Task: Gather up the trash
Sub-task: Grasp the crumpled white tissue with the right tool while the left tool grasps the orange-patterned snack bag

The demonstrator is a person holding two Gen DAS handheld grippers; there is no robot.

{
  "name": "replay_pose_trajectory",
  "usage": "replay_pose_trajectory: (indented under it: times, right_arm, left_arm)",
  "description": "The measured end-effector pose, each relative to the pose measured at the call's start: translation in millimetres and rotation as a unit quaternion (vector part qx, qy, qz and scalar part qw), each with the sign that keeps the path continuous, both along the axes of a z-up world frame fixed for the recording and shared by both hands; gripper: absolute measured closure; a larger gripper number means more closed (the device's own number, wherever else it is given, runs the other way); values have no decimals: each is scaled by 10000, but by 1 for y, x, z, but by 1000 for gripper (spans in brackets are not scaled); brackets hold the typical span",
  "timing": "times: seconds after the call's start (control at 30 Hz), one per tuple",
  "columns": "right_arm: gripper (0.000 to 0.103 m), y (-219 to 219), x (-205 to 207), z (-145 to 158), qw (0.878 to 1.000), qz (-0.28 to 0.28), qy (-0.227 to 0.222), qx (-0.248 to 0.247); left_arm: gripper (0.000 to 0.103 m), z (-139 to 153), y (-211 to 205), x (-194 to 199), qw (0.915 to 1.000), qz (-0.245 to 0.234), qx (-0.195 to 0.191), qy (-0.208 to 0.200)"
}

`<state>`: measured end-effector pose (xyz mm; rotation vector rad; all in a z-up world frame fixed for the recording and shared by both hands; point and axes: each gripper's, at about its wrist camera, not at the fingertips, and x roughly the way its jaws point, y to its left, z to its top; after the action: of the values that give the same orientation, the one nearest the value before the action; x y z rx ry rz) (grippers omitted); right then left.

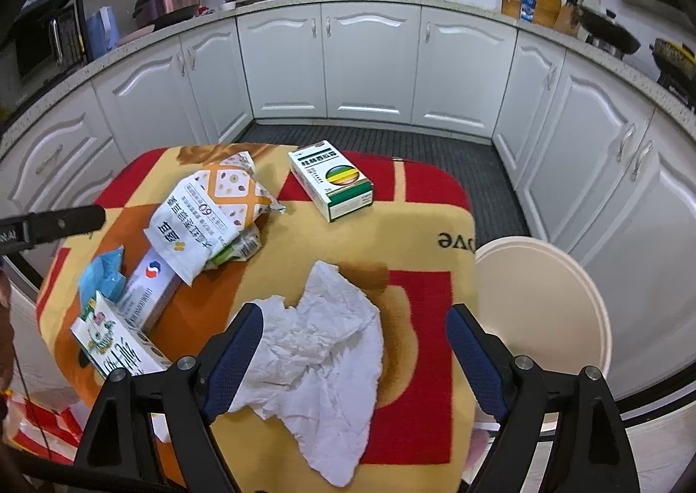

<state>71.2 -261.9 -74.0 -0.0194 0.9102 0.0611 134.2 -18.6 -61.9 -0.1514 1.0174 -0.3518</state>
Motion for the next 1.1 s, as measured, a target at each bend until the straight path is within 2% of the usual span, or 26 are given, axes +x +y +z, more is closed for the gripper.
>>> replay_pose_trajectory:
  times: [0.23,0.4,0.6,0.77,0.8,0.83,0.87,0.93,0.97,1.0,1.03,1.1]
  right_arm:
    - [19,-9,10,-9,9987,31,252,441]
    - [19,-20,12,-21,9969,-43,446,640]
    - [19,-23,12,-38,9950,33,669,738]
    - [19,-23,17,-56,9916,40,852,971]
    - [19,-22,17,-59,9909,36,882,1012]
    - [19,-21,18,-61,9903,33,903,1053]
    - [19,-20,18,-65,9896,44,913,1111]
    - [19,-16,18,-68,9899,78,888,1101]
    - [19,-15,18,-69,9906,92,842,1070]
    - [23,-14,17,-68,9915,104,786,1032]
    - [41,-13,15,-68,9919,140,740,1022]
    - [68,-10,14,-67,9911,262,726,1086]
  left_arm:
    - [46,-13,-21,34,9995,-161,-14,283]
    - [46,-36,-34,66,9986,-82,110,509]
    - [46,-51,-48,80,9979,-177,112,608]
    - [47,-49,-72,77,9952,-598,523,569]
    - [56,-49,-75,76,9945,-662,610,526]
    - [72,-48,-78,75,9935,-714,719,515]
    - [75,-49,-80,73,9925,-778,776,542]
    - [85,-46,-79,68,9926,-869,647,550]
    - [86,-44,-79,67,9926,-889,614,556]
    - [87,-41,-77,64,9928,-905,565,552]
    - [89,-39,-75,64,9928,-920,535,544]
    - [94,-32,-72,58,9933,-936,486,472]
